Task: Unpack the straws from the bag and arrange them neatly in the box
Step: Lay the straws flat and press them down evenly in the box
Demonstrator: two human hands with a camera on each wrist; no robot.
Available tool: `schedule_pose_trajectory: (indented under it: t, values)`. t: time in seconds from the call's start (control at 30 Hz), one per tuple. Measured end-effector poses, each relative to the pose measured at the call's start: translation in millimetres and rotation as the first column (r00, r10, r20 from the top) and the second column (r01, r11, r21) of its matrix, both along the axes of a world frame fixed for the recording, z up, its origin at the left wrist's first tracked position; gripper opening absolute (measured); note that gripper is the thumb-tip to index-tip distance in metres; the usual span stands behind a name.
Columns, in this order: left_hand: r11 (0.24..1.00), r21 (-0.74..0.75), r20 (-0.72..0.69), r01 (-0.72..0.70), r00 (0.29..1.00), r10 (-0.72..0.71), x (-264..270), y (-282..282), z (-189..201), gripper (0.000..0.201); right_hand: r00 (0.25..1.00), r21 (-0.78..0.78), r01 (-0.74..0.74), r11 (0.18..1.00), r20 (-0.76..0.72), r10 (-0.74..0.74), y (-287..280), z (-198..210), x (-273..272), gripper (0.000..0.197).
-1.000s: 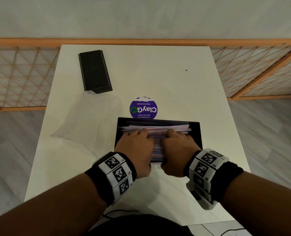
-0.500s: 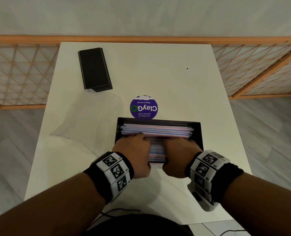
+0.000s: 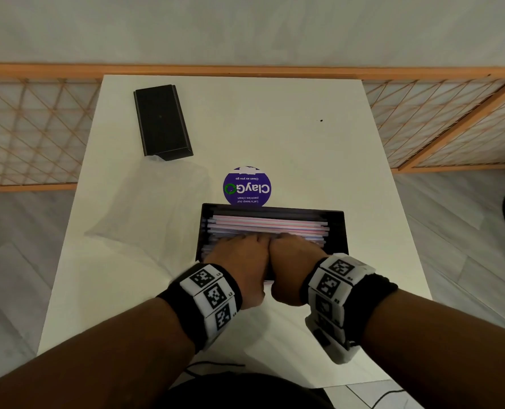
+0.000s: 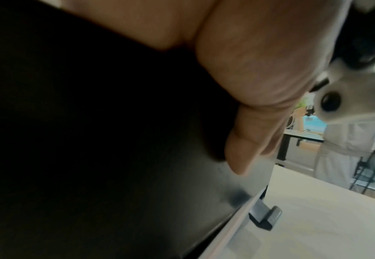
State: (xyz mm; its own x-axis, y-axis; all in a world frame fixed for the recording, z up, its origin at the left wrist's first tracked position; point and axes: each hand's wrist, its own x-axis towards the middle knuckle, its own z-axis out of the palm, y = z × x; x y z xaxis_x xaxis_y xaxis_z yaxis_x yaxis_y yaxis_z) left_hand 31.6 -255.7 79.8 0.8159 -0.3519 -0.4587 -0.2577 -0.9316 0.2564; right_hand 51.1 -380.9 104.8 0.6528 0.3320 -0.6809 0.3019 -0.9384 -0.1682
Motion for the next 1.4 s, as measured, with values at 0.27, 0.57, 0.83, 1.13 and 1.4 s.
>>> schedule_pose_trajectory:
  t: [0.27,0.57,0.83,1.13,1.4]
  values:
    - [0.990,0.141,0.103,0.018,0.994,-0.032,-7.4,16.8,-1.3,0.049,0.989,-0.026,0.016,1.000,0.144,-0.012,-11.6,-13.7,-6.8,0.051]
    - [0.993,0.080,0.162,0.082,0.982,-0.094,-13.9,14.4,-5.1,0.058,0.990,0.013,-0.013,1.000,0.139,0.011,-11.1,-12.8,-15.8,0.047]
    - [0.993,0.115,0.159,0.012,0.987,-0.031,-10.8,15.3,-3.4,0.042,0.989,-0.037,0.045,0.998,0.141,-0.039,-18.8,-16.6,-10.1,0.045]
    - [0.979,0.191,0.160,0.078,0.981,-0.109,-18.8,17.5,-2.8,0.048,0.984,-0.084,0.031,0.996,0.177,-0.016,-20.1,-11.8,-15.1,0.047]
    - [0.977,0.197,0.170,0.088,0.978,-0.122,-21.2,16.6,-3.7,0.050,0.966,-0.090,0.019,0.996,0.257,0.004,-3.0,-22.5,-37.6,0.054]
